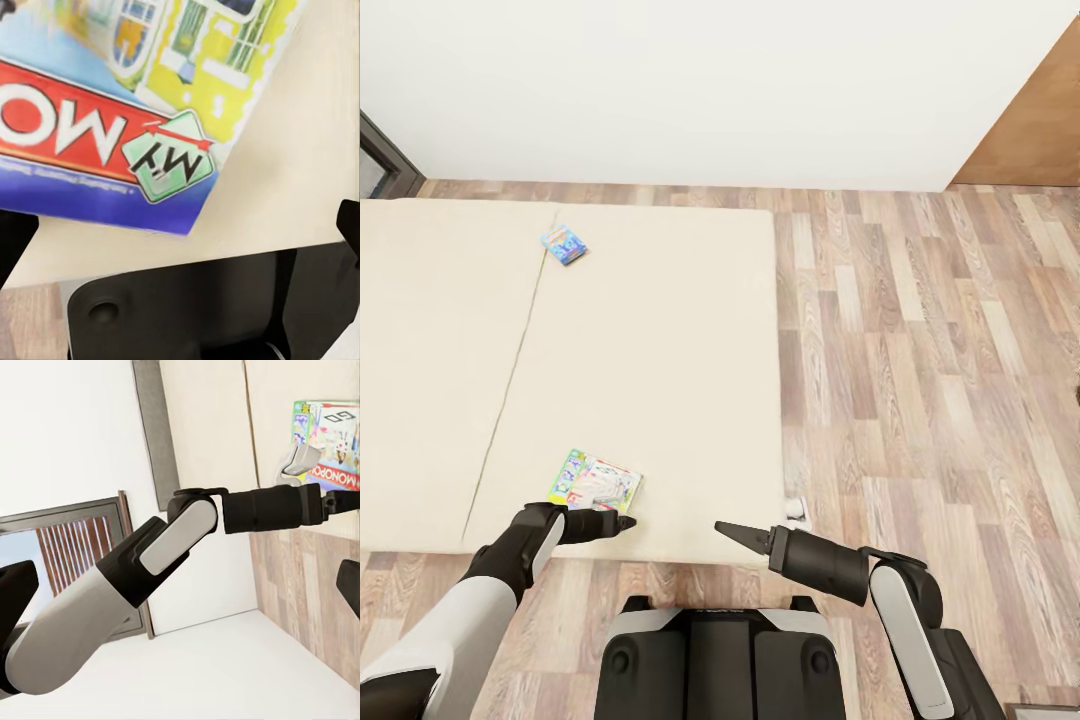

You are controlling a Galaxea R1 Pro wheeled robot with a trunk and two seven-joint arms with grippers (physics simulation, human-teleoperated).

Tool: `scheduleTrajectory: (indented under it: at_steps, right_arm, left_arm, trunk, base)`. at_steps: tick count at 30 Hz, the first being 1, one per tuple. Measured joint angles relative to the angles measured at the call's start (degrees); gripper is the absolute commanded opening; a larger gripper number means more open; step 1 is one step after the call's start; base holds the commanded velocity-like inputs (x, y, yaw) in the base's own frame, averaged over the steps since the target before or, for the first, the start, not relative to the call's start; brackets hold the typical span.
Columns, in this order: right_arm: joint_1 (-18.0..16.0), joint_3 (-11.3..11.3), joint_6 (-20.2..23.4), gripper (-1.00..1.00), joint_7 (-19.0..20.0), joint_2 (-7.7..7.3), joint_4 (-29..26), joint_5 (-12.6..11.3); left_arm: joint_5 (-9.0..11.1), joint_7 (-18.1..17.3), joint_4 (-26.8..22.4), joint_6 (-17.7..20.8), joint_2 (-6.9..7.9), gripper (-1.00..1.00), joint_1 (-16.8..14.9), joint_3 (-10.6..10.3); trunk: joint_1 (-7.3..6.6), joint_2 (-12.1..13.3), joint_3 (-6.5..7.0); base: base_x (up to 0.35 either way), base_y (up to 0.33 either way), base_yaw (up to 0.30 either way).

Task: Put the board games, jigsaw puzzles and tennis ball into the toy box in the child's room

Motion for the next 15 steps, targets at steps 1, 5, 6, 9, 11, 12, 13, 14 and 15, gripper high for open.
scheduleTrajectory:
  at_steps: [1,5,6,9,11,12,13,14,15]
  right_arm:
    - [0.0,0.0,0.0,1.0,0.0,0.0,0.01,0.0]
    - [0.0,0.01,0.0,1.0,0.01,-0.01,0.01,-0.01]
    - [0.0,0.01,0.0,1.0,0.01,-0.01,0.01,-0.01]
    - [0.0,0.0,0.0,1.0,0.0,0.0,0.01,0.0]
    - [0.0,0.0,0.0,1.0,0.0,0.0,0.0,0.01]
    - [0.0,0.0,0.0,1.0,0.0,0.0,0.0,0.01]
    - [0.0,0.0,0.0,1.0,0.0,0.0,0.0,0.0]
    - [0.0,0.0,0.0,1.0,0.02,0.0,0.0,0.0]
    - [0.0,0.0,0.0,1.0,0.04,0.0,0.01,-0.01]
  left_arm:
    - [0.0,0.0,0.0,-0.02,-0.02,1.0,0.0,0.01]
    - [-0.01,0.0,0.0,-0.05,-0.04,1.0,0.0,0.02]
    - [0.0,0.0,0.0,-0.06,-0.05,1.0,0.0,0.02]
    - [-0.01,0.0,0.0,-0.08,-0.02,1.0,0.0,0.0]
    - [-0.01,0.0,0.0,-0.1,0.01,1.0,0.0,0.0]
    - [-0.01,-0.02,-0.01,-0.1,0.02,1.0,0.0,-0.01]
    - [-0.01,-0.03,0.0,-0.1,0.02,1.0,0.0,-0.01]
    - [-0.01,-0.05,0.0,-0.1,0.03,1.0,0.0,0.0]
    - [-0.03,-0.05,-0.01,-0.08,0.06,1.0,0.0,0.01]
  trunk:
    - [0.0,0.0,0.0]
    - [0.0,0.0,0.0]
    - [0.0,0.0,0.0]
    - [0.0,0.0,0.0]
    - [0.0,0.0,0.0]
    - [0.0,0.0,0.0]
    - [0.0,0.0,0.0]
    - [0.0,0.0,0.0]
    - [0.0,0.0,0.0]
  base:
    - [0.0,-0.129,0.0]
    - [0.0,-0.057,0.0]
    - [0.0,-0.051,0.0]
    - [0.0,-0.138,0.0]
    - [0.0,-0.234,0.0]
    - [0.0,-0.251,0.0]
    - [0.0,-0.196,0.0]
    - [0.0,-0.126,0.0]
    - [0.0,-0.101,0.0]
